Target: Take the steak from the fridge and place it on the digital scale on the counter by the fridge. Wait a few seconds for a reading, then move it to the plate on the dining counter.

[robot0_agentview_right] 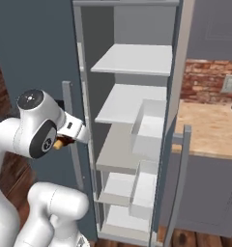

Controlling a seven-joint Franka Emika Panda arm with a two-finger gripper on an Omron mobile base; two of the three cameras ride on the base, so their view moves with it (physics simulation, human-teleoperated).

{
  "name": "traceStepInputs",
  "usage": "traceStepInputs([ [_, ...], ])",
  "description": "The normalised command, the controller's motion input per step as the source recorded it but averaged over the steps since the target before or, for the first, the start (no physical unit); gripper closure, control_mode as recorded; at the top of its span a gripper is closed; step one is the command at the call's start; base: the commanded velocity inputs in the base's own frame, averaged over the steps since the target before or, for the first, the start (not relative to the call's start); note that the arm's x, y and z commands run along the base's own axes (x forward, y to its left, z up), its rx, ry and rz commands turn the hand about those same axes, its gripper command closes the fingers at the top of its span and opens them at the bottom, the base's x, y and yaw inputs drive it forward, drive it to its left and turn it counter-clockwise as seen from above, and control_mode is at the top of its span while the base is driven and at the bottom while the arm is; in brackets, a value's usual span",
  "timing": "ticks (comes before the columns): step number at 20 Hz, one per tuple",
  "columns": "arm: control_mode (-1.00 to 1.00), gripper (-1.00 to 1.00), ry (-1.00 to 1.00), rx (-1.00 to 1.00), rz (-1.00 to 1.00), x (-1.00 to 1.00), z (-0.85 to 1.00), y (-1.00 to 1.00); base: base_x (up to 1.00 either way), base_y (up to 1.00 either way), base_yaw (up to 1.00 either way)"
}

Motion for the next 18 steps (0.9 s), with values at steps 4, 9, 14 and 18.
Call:
traceStepInputs([
  [4,1.00,1.00,0.00,0.00,0.00,0.00,0.00,0.00,-1.00,0.08,-0.16],
  [9,1.00,1.00,0.00,0.00,0.00,0.00,0.00,0.00,-0.87,0.00,-0.22],
  [14,1.00,1.00,0.00,0.00,0.00,0.00,0.00,0.00,-0.35,-0.32,-0.46],
  [18,1.00,1.00,0.00,0.00,0.00,0.00,0.00,0.00,-0.04,-0.54,-0.69],
])
